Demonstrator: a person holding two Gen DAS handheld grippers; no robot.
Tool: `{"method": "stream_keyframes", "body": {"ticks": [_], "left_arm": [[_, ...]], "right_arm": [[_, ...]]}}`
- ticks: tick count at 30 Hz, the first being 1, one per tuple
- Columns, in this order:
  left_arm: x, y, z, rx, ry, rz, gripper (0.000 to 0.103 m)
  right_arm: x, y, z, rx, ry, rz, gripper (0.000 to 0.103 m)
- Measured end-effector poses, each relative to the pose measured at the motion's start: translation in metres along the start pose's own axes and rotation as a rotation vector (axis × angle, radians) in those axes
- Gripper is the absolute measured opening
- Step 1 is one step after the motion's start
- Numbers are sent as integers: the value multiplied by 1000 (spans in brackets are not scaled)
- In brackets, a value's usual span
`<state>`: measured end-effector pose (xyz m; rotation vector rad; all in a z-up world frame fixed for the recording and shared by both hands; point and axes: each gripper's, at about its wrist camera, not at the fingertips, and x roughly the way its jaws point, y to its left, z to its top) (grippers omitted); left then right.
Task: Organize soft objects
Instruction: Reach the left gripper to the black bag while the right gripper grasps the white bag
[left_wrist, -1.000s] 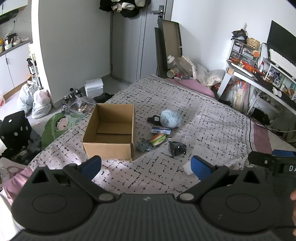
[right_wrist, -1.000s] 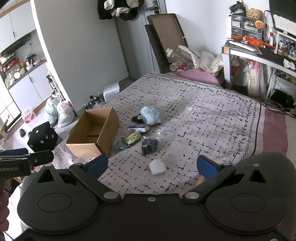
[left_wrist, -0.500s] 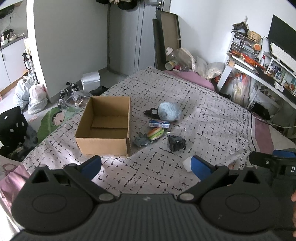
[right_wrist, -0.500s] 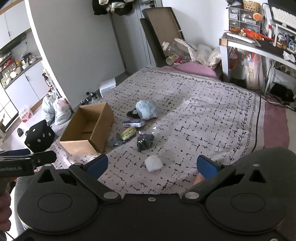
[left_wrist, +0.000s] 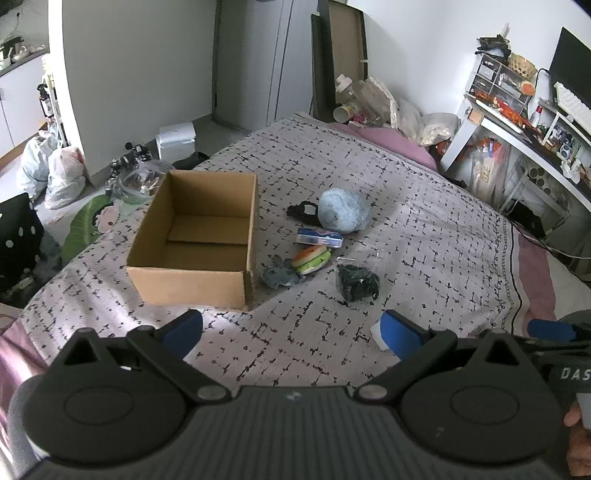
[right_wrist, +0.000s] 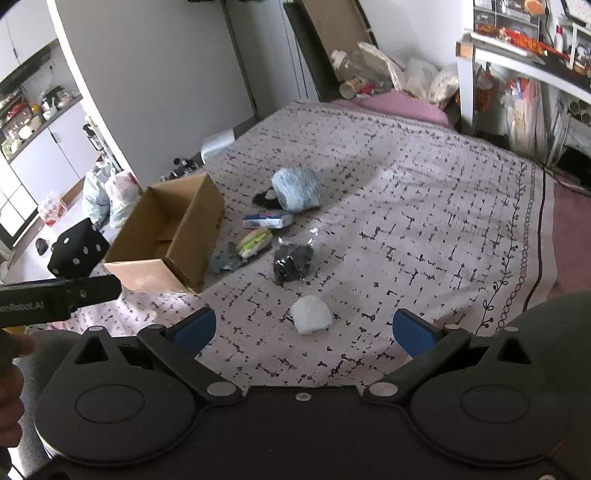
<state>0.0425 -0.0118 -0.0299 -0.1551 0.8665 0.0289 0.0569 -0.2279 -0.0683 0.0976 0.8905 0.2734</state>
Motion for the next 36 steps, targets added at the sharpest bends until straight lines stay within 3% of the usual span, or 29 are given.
{"method": "stream_keyframes", "body": {"ticks": [5, 12, 25, 32, 36], "left_arm": [[18, -1, 5, -1, 2, -18, 99], [42, -4, 18, -9, 12, -49, 91], [100, 5, 25, -91, 121, -78, 60], [131, -1, 24, -113, 178, -118, 59], [149, -5, 27, -127, 201, -139, 59]], "right_arm": [[20, -6, 5, 27, 23, 12, 101], [54, -8, 14, 43, 103, 31, 89], [122, -9, 13, 67, 261, 15, 73], [149, -6, 11, 80, 320, 4, 71], [165, -9, 7, 77, 347, -12, 61]]}}
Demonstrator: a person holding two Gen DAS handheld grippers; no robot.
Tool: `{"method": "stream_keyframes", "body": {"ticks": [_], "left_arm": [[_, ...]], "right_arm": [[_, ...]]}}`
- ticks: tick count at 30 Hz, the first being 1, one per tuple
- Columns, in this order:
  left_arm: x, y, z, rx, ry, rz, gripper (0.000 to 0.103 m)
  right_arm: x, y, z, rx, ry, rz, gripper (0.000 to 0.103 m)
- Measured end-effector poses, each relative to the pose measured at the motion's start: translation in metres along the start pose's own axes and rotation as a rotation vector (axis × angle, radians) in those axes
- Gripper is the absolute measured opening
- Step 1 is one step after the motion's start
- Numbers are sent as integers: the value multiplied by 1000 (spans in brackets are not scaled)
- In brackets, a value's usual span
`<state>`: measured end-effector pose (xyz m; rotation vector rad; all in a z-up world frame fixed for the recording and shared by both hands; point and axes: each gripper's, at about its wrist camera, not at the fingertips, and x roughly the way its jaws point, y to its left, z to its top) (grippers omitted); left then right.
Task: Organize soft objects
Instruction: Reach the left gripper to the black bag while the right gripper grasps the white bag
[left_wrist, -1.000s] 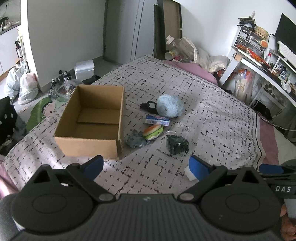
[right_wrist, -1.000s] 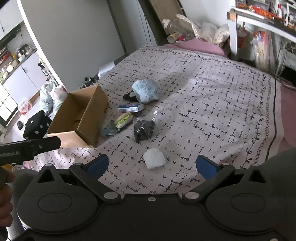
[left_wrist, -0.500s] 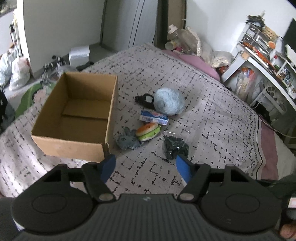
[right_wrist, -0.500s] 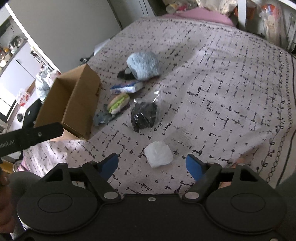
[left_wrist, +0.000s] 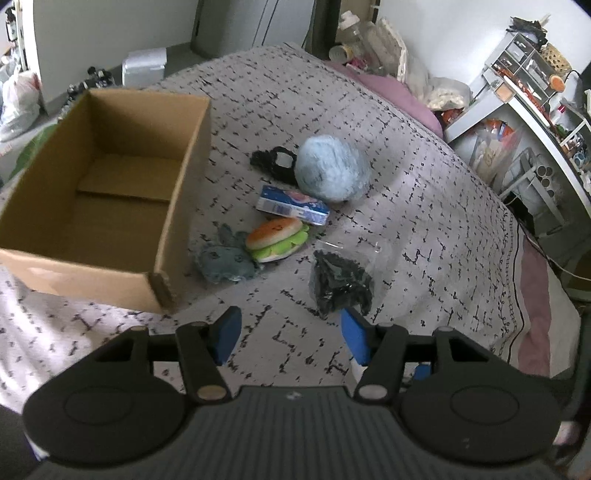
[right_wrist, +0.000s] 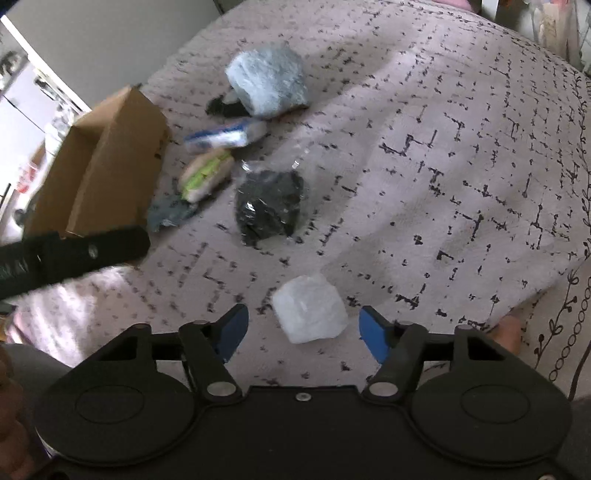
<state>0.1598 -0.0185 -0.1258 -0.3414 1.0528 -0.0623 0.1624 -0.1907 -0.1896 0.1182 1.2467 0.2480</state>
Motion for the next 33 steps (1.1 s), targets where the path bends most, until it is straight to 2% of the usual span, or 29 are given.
{"method": "stream_keyframes", "body": {"ticks": [1, 5, 7, 17, 24, 31, 33], "left_arm": [[3, -1, 1, -2, 6, -4, 59], [18, -10, 8, 20, 21, -27, 60], [26, -12, 11, 22, 37, -34, 60], [67, -26, 21, 17, 113, -59, 74], [90, -37, 23, 27, 140, -44, 75], [110, -42, 24, 61, 147, -13, 75], [115, -43, 22, 58, 150, -28, 75]], "right_arm": [[3, -2, 1, 11, 9, 8, 56], [13, -9, 4, 59, 19, 3, 55], [19, -8, 4, 60, 38, 14, 47], [8, -33, 8, 207, -43, 25, 46], [4, -43, 11, 247, -76, 42, 46], [6, -37, 14, 207, -107, 11, 46], [8, -38, 16, 217, -110, 3, 46]]}}
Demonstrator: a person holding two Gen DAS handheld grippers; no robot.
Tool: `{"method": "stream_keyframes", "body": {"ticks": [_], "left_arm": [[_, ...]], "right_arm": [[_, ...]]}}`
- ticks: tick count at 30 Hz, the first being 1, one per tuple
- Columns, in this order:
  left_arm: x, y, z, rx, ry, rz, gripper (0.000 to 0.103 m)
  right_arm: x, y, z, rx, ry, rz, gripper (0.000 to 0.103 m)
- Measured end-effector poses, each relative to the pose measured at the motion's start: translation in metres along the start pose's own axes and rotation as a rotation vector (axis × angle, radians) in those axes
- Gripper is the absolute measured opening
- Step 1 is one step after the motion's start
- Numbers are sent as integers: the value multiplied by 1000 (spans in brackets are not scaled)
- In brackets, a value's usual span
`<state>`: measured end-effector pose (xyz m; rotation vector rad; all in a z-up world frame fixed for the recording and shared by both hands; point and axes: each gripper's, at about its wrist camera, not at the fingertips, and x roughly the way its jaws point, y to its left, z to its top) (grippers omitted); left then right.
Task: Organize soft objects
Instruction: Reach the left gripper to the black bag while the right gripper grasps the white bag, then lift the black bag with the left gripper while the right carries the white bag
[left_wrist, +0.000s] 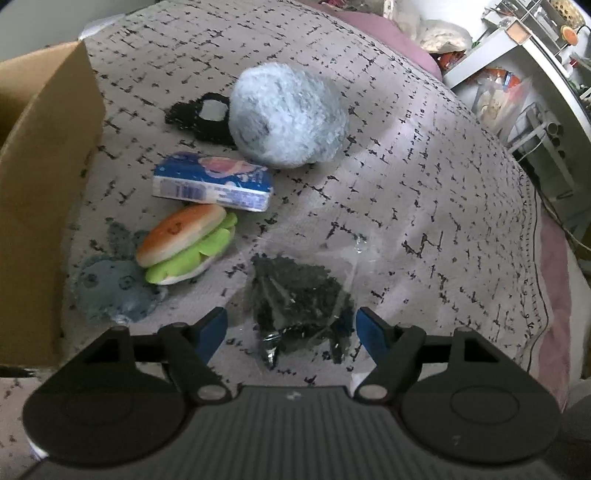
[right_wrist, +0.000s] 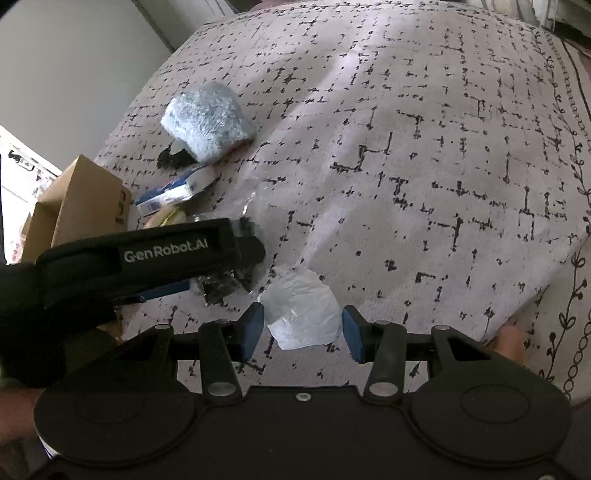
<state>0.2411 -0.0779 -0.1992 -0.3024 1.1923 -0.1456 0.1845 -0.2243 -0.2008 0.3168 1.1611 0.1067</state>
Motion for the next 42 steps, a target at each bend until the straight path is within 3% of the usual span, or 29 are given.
{"method": "stream_keyframes", "body": {"ticks": [3, 7, 10, 29, 42], "left_arm": [[2, -1, -2, 2, -13, 2, 71], [-2, -3, -2, -1, -10, 19, 51], [-9, -4, -2, -3, -8, 25, 47], [-94, -17, 3, 18, -141, 80, 46], [-143, 8, -4, -21, -216, 135, 46]], "right_arm": [[0, 0, 1, -4, -14, 1, 46], [-7, 3, 0, -15, -45, 10, 46], [-13, 5, -2, -33, -66, 26, 46], [-62, 10, -3, -87, -274, 136, 46], [-86, 32, 9, -193, -390, 216, 46]]}}
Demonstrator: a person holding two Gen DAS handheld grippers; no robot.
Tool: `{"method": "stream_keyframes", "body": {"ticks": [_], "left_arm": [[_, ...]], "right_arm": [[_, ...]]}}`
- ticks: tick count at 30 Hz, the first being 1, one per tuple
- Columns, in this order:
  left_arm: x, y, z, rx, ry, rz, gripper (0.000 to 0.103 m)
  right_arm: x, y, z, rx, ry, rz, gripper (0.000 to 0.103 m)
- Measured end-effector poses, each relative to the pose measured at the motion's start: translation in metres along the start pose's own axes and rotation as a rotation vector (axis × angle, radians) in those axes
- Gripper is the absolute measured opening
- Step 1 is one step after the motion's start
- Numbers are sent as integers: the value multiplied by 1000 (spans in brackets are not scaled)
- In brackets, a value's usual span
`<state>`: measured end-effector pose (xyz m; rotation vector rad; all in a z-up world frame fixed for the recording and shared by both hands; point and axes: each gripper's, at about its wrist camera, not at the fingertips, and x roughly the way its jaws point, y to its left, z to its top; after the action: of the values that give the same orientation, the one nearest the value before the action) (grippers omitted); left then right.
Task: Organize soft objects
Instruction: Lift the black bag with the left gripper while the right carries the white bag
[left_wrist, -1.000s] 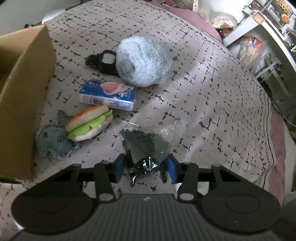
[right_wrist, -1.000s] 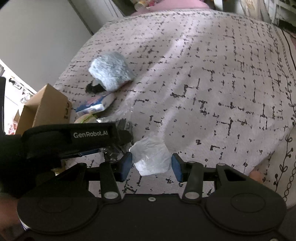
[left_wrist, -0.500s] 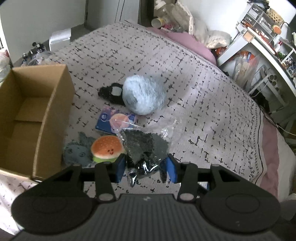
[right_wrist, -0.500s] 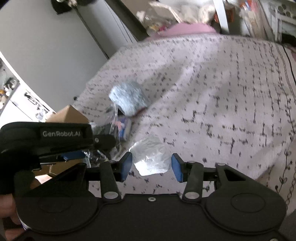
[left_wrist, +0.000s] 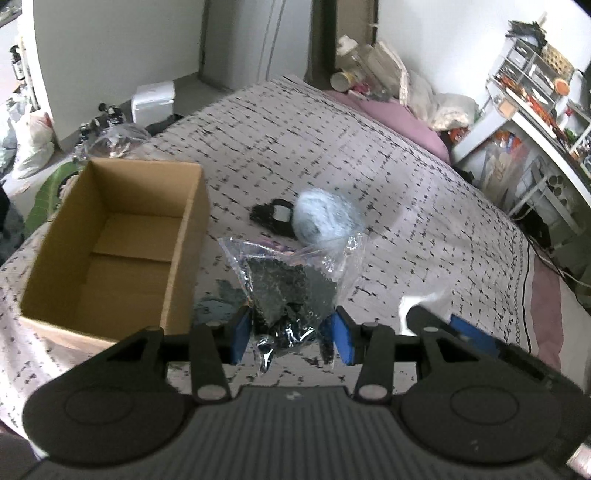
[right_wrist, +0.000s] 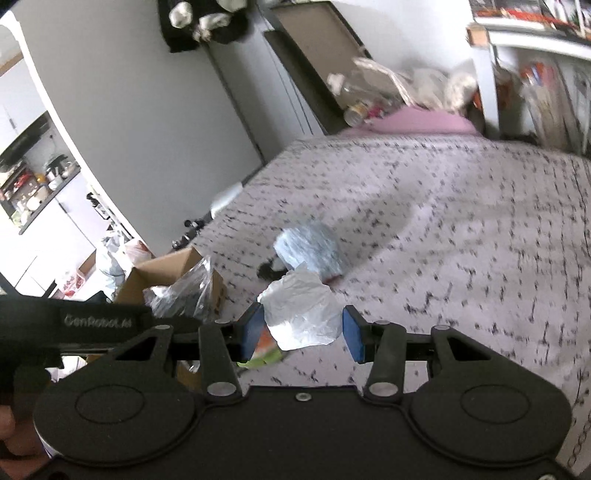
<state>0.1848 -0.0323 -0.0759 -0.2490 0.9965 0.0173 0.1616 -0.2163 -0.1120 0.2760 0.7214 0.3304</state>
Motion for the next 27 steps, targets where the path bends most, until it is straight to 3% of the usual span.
{"method": "stream_keyframes", "body": {"ticks": [13, 19, 27], "left_arm": [[-40, 43, 5, -55, -72, 46, 46], [-57, 64, 11, -93, -95, 69, 46], [-70, 94, 17, -138, -129, 96, 46]], "right_arm": [[-2, 31, 12, -77, -44, 114, 46], [9, 49, 15, -113, -32, 210, 45], [17, 74, 15, -147, -13, 252, 45]]}}
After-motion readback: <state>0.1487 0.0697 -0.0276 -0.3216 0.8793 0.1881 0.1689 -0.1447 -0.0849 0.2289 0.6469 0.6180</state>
